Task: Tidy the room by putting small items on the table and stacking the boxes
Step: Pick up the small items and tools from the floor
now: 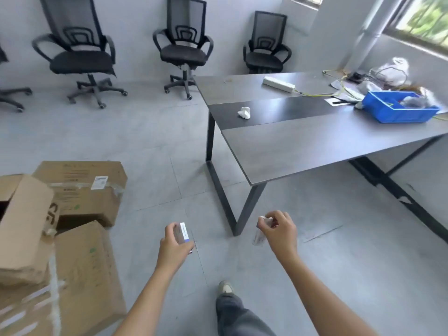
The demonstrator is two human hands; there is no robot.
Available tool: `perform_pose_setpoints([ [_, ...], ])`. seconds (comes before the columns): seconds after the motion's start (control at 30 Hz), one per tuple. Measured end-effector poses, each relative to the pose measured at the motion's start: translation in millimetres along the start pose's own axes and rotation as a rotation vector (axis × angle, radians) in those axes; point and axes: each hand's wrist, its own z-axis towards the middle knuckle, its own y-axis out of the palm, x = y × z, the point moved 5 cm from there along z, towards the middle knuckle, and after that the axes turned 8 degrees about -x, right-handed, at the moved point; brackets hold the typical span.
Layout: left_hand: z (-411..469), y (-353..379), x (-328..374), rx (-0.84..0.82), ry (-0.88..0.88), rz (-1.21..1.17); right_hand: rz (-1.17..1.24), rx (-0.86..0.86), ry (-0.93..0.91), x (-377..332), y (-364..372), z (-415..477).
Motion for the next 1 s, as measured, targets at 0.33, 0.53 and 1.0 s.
perform_pose_setpoints([
  [0.33,-45.4,89.9,25.5,-0.306,0.101,0.210,0.011,0.159,0.186,57.0,-85.0,-86.9],
  [0.53,-76.0,142.3,23.6,-0.320,0.115,0.276,0.118,0.262,0.267,114.3,-126.6,-123.8],
  [1.0,-182.1,442.3,13.7,-0.727,0.170,0.542,0.288,0.515,0.524,297.0,-292.0,-205.0],
])
